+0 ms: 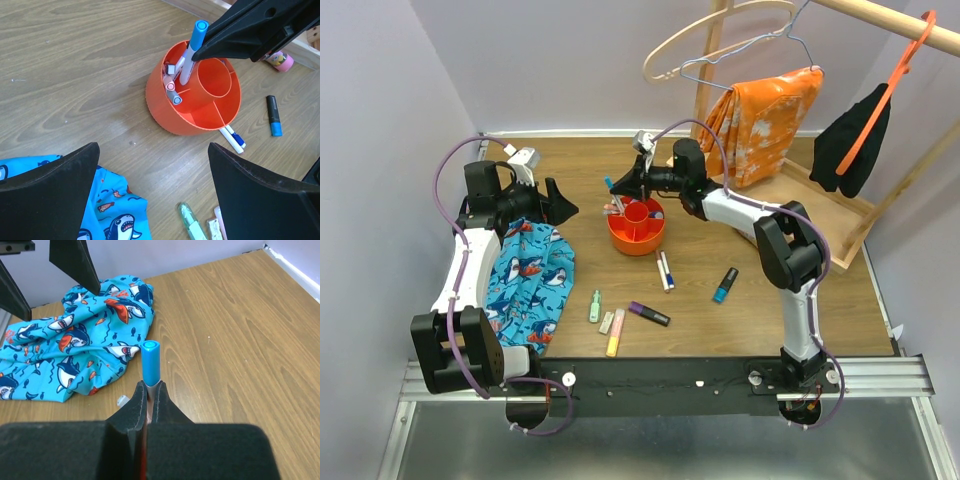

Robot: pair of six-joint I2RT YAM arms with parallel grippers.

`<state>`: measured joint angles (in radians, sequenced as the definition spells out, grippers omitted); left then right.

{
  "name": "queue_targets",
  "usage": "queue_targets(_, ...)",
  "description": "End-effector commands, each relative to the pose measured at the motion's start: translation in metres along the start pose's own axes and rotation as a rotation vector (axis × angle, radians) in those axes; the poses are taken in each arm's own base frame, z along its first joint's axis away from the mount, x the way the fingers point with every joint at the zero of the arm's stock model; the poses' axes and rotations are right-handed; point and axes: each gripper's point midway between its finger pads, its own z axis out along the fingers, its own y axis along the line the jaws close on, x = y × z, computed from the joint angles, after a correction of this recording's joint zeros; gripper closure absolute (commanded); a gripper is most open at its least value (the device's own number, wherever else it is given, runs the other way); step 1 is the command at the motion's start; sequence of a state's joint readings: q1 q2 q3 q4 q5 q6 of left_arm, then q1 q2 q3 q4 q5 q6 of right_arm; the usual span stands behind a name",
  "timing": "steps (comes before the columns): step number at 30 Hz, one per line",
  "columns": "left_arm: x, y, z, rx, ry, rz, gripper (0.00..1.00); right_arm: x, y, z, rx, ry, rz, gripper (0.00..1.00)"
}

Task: Sort the stationery into containers
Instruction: Place the pen in the storage box.

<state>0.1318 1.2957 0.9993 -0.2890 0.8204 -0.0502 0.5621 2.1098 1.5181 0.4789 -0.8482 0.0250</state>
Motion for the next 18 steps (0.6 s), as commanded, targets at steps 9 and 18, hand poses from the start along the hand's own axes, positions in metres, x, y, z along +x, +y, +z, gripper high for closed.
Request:
queue_targets(9, 0.000, 0.004, -0.003, -0.013, 0.002, -0.001, 0.01, 0.033, 0.000, -0.003, 0.011, 0.026, -0.060, 0.77)
queue_targets(18, -0.006, -0.005, -0.011, -0.016, -0.032, 0.024, 0.01, -0.002, 0.024, -0.025, 0.026, 0.048, -0.118, 0.57)
